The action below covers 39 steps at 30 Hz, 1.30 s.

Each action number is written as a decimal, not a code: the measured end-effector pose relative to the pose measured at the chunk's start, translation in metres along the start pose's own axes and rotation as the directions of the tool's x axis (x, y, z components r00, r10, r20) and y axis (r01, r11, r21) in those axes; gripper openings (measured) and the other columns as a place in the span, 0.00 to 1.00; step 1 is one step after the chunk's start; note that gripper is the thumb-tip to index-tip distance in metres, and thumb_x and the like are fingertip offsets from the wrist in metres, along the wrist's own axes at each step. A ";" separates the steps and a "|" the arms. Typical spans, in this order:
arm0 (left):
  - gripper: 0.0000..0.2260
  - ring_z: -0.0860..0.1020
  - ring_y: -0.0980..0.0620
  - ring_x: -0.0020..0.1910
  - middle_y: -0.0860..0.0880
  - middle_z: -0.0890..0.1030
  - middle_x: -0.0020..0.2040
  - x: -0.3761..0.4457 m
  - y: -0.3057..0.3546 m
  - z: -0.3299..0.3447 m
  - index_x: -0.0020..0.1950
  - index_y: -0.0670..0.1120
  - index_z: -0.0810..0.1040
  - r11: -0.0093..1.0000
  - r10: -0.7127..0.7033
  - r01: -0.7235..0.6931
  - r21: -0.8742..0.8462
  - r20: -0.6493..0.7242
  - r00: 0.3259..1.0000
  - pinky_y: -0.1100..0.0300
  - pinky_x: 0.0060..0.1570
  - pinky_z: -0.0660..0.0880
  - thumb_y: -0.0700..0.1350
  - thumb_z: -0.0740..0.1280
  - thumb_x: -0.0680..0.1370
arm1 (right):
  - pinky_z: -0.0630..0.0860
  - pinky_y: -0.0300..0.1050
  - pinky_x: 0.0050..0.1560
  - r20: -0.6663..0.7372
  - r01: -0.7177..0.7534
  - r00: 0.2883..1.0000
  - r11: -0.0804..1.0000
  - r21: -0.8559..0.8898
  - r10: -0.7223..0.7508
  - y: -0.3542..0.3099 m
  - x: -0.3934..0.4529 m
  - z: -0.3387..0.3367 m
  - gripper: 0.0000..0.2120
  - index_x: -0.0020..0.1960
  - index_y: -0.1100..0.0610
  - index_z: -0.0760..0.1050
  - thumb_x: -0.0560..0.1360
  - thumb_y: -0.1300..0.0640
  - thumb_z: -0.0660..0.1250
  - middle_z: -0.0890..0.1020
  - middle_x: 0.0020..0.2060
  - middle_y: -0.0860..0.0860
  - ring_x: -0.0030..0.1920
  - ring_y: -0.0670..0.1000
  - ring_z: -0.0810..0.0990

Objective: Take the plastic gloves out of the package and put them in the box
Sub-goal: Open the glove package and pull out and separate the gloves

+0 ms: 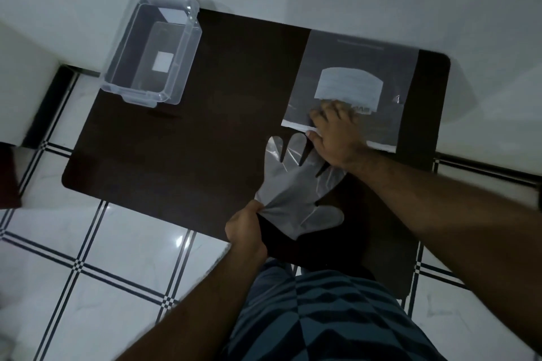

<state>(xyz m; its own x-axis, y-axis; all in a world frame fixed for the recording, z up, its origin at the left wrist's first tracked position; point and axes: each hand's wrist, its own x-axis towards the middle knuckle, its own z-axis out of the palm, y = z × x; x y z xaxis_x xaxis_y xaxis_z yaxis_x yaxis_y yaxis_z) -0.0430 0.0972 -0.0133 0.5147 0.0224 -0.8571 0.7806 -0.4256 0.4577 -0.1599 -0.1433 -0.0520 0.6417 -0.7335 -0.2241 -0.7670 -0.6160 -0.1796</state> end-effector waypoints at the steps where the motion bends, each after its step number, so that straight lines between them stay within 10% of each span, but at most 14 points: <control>1: 0.05 0.83 0.43 0.44 0.43 0.84 0.44 0.001 -0.001 -0.001 0.45 0.37 0.85 1.000 0.003 -0.003 0.012 0.012 1.000 0.53 0.44 0.80 0.38 0.77 0.72 | 0.64 0.69 0.76 -0.037 0.021 0.999 1.000 0.021 -0.021 -0.010 -0.005 0.002 0.25 0.76 0.53 0.69 0.83 0.42 0.61 0.70 0.77 0.59 0.78 0.64 0.66; 14: 0.05 0.77 0.55 0.25 0.49 0.79 0.30 0.014 0.002 -0.036 0.45 0.39 0.82 0.992 -0.040 0.015 0.123 0.206 0.978 0.67 0.22 0.70 0.39 0.76 0.78 | 0.72 0.54 0.67 -0.138 0.134 0.985 0.962 0.237 -0.103 -0.102 -0.098 0.049 0.17 0.66 0.53 0.79 0.84 0.45 0.60 0.80 0.63 0.53 0.63 0.54 0.77; 28: 0.10 0.82 0.49 0.52 0.50 0.87 0.51 0.073 0.023 -0.112 0.49 0.48 0.89 0.769 0.245 -0.411 0.489 0.369 0.897 0.53 0.53 0.77 0.37 0.70 0.79 | 0.73 0.55 0.57 -0.068 0.076 0.995 0.986 0.148 -0.067 -0.164 -0.138 0.084 0.19 0.56 0.49 0.80 0.76 0.35 0.68 0.82 0.51 0.48 0.53 0.54 0.78; 39: 0.06 0.84 0.51 0.46 0.46 0.88 0.47 0.086 0.029 -0.093 0.55 0.45 0.88 0.747 0.178 -0.498 0.441 0.589 0.788 0.55 0.47 0.82 0.38 0.73 0.80 | 0.77 0.57 0.52 -0.214 -0.069 0.958 0.878 0.473 0.191 -0.161 -0.144 0.098 0.08 0.49 0.54 0.83 0.79 0.51 0.67 0.84 0.42 0.50 0.44 0.52 0.81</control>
<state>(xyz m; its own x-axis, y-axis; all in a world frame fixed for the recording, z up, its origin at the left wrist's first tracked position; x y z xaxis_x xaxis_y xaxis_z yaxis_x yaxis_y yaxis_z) 0.0567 0.1708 -0.0518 0.3358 -0.5907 -0.7337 0.1710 -0.7277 0.6642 -0.1295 0.0893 -0.0848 0.4700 -0.8816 -0.0441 -0.7209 -0.3546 -0.5954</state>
